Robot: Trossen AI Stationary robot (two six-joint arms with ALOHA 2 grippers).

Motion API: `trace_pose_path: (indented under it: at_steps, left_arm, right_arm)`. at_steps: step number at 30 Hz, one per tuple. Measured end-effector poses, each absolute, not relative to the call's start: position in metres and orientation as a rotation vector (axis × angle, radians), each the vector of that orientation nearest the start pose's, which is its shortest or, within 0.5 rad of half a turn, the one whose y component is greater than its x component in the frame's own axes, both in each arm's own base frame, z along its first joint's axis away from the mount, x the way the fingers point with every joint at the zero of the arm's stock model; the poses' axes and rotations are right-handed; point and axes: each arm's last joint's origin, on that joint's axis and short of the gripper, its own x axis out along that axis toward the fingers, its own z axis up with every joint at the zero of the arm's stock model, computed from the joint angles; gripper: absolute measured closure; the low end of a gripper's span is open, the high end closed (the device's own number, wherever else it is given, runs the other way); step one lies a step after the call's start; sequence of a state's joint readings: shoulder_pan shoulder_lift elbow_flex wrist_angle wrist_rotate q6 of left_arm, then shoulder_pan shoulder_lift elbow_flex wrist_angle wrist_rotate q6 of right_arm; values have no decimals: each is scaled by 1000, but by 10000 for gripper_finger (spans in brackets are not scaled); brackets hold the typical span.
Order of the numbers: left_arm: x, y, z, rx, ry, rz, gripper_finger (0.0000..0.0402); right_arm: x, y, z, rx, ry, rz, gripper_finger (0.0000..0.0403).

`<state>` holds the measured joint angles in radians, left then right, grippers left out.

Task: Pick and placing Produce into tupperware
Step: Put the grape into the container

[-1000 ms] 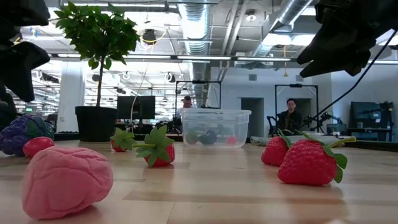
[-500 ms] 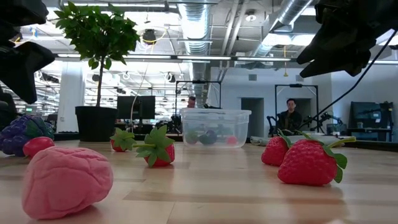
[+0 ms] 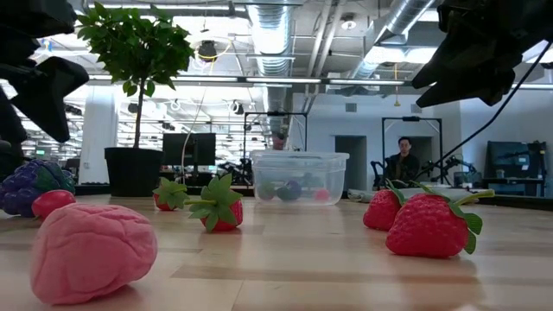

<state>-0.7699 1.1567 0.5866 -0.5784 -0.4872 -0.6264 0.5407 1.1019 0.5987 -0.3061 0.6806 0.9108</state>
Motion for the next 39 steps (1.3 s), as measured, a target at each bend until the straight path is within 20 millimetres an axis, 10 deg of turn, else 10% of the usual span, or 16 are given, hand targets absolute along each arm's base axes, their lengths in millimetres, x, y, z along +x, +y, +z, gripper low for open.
trace_pose_path:
  at_steps: [27, 39]
  left_arm:
    - [164, -129, 149, 102, 1042, 84, 172]
    - [171, -121, 149, 63, 1061, 110, 112]
  right_arm:
    - [186, 91, 208, 421, 536, -410, 182]
    - [186, 91, 208, 421, 536, -410, 182]
